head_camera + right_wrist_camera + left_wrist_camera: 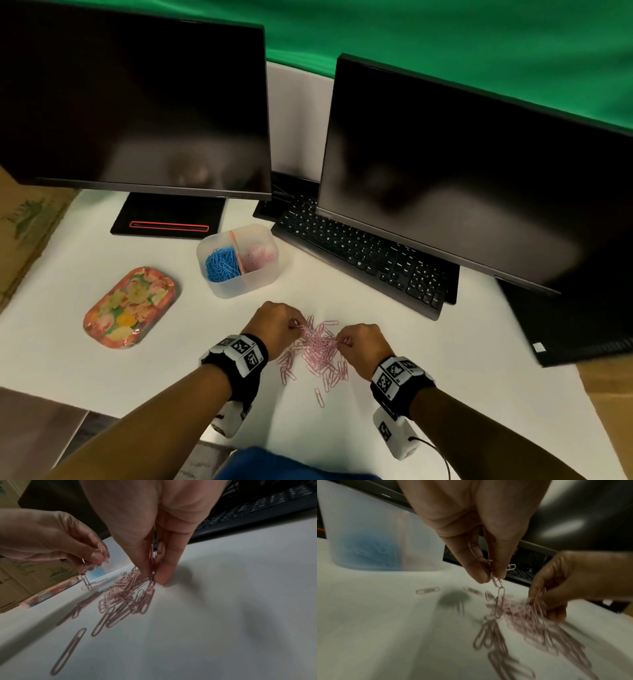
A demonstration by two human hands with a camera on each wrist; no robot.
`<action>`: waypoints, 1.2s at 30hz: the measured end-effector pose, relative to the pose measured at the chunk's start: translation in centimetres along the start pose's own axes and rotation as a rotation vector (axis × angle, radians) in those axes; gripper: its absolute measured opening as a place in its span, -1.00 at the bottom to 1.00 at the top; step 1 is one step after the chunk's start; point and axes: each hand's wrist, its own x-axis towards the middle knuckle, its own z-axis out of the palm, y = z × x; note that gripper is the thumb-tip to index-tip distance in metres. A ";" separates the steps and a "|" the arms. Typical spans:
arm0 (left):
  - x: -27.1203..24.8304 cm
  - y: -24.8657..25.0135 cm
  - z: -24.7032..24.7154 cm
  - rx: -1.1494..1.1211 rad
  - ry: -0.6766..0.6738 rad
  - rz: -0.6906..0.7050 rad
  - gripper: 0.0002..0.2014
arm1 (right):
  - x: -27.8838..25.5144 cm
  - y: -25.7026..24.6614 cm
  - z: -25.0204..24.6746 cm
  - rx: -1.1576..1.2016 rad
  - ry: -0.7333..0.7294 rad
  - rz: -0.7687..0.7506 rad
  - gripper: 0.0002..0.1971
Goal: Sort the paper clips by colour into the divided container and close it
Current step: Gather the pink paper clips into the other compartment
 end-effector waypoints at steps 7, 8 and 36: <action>2.0 0.4 -7.1 -0.133 0.206 -0.087 -0.90 | 0.4 -0.4 -0.5 0.047 0.003 0.001 -0.86; 2.5 0.3 -8.1 -0.121 0.243 -0.110 -0.91 | 0.5 -0.6 -0.6 0.057 0.011 -0.007 -0.86; 7.8 -0.3 -12.7 0.026 0.224 -0.347 -0.70 | 4.3 -9.8 -4.0 0.270 0.085 -0.187 -0.98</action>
